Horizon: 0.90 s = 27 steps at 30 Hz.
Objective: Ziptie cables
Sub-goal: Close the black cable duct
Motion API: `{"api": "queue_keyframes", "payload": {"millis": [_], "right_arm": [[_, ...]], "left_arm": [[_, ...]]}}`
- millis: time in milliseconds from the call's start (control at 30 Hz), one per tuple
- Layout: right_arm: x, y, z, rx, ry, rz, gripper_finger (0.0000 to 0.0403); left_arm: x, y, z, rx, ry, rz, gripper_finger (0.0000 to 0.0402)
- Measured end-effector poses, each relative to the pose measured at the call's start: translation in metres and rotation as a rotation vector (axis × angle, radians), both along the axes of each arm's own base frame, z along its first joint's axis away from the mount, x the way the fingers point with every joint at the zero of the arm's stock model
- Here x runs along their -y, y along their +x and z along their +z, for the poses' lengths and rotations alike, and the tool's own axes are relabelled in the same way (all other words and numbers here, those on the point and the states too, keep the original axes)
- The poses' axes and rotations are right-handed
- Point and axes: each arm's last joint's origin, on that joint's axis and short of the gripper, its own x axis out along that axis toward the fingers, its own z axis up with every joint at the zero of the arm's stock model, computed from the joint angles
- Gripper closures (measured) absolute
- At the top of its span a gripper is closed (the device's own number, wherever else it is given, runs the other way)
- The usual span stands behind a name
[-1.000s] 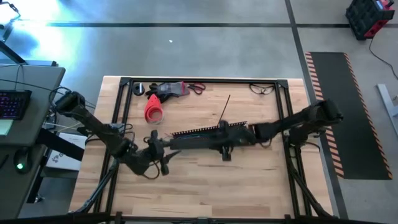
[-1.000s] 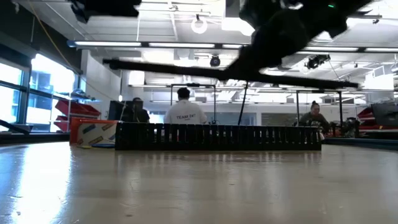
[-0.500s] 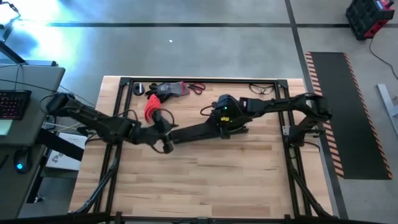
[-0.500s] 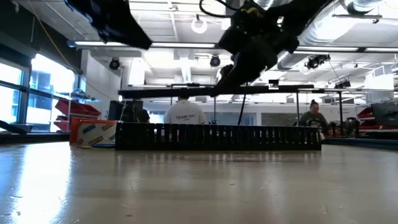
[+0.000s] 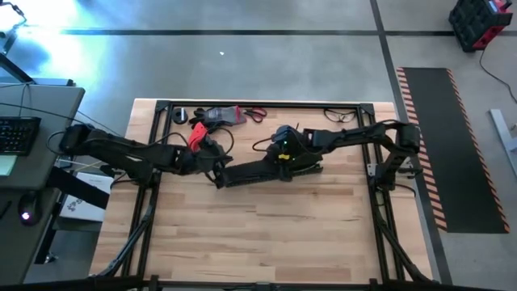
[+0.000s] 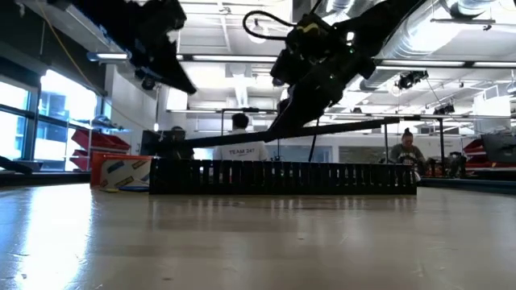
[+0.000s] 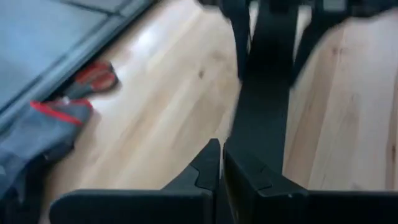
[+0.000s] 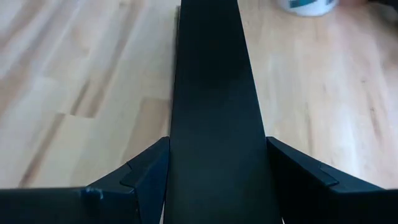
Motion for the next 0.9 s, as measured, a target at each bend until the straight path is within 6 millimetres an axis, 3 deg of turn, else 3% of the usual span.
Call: {"api": "queue_keyframes", "payload": {"millis": [367, 900], "right_arm": [[0.004, -0.002, -0.001, -0.014, 0.002, -0.020, 0.0188], [0.001, -0.001, -0.001, 0.003, 0.066, 0.034, 0.0188]], "left_arm": [[-0.009, -0.011, -0.044, 0.046, -0.109, -0.029, 0.0402], [-0.013, -0.012, -0.048, 0.053, -0.108, -0.016, 0.0401]]}}
